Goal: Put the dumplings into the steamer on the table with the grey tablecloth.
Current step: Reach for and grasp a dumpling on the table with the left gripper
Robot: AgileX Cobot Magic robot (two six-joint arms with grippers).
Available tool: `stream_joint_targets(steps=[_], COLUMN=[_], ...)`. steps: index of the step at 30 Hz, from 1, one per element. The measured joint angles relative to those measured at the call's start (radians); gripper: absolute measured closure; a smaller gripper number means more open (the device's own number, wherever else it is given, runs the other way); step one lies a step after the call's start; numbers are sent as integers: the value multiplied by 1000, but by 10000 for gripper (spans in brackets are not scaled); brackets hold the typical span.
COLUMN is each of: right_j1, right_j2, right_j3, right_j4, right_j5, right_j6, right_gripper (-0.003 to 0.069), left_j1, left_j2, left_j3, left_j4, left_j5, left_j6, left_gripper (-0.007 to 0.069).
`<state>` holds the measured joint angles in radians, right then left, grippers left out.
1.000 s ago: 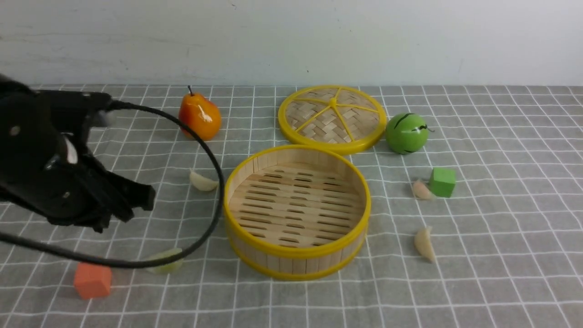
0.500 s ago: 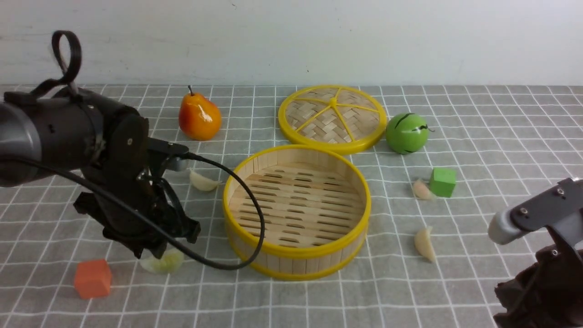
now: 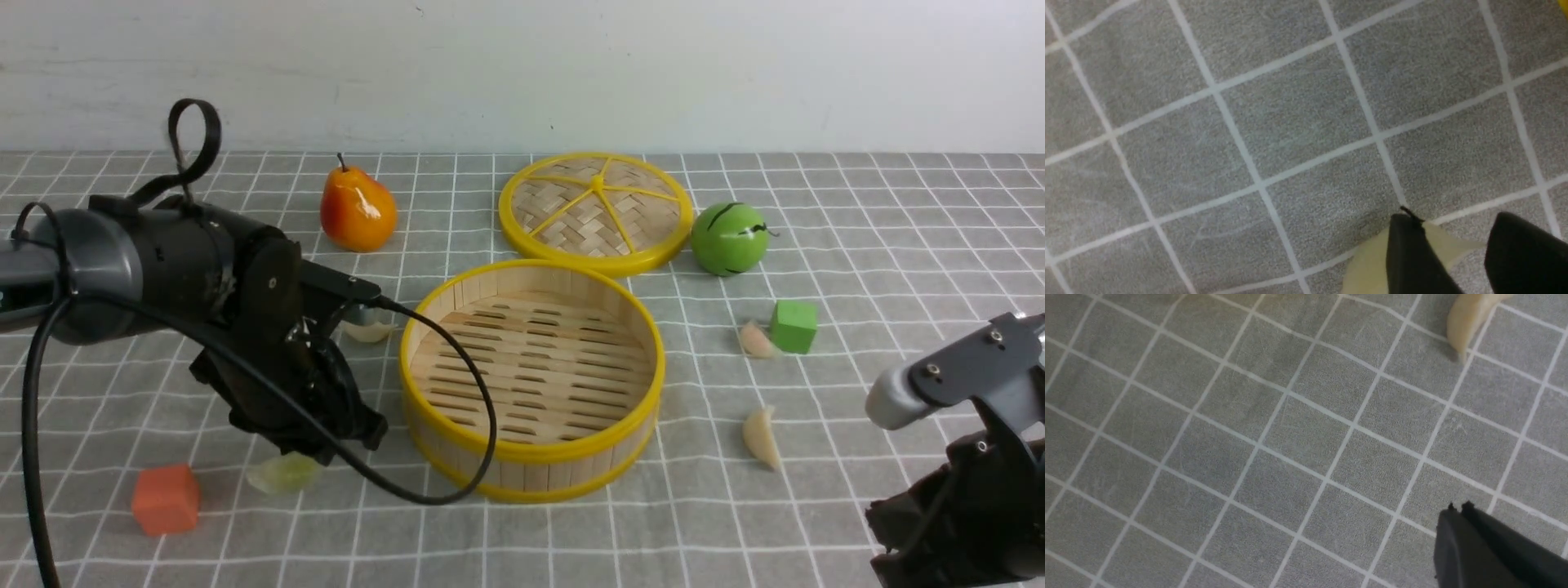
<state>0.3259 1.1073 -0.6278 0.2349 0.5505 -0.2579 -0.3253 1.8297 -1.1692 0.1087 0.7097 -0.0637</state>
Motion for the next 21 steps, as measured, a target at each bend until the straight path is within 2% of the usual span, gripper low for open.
stream_joint_targets(steps=[2, 5, 8, 10, 11, 13, 15, 18, 20, 21], right_j1=[0, 0, 0, 0, 0, 0, 0, 0, 1, 1], right_j2=[0, 0, 0, 0, 0, 0, 0, 0, 0, 0], right_j3=[0, 0, 0, 0, 0, 0, 0, 0, 0, 0], right_j4=[0, 0, 0, 0, 0, 0, 0, 0, 14, 23], right_j5=[0, 0, 0, 0, 0, 0, 0, 0, -1, -2], right_j6=[-21, -48, -55, -56, -56, -56, -56, -56, -56, -57], right_gripper=[675, 675, 675, 675, 675, 675, 675, 675, 674, 674], left_j1=[0, 0, 0, 0, 0, 0, 0, 0, 0, 0], left_j2=[0, 0, 0, 0, 0, 0, 1, 11, 36, 47], left_j3=[-1, -9, -13, -16, -16, -16, -16, -16, -16, -16], left_j4=[4, 3, 3, 3, 3, 4, 5, 7, 7, 7], left_j5=[2, 20, 37, 58, 61, 104, 128, 136, 128, 123], left_j6=[-78, -200, -234, -241, -241, -242, -242, -242, -235, -234], left_gripper=[432, 433, 368, 277, 270, 191, 168, 168, 216, 269])
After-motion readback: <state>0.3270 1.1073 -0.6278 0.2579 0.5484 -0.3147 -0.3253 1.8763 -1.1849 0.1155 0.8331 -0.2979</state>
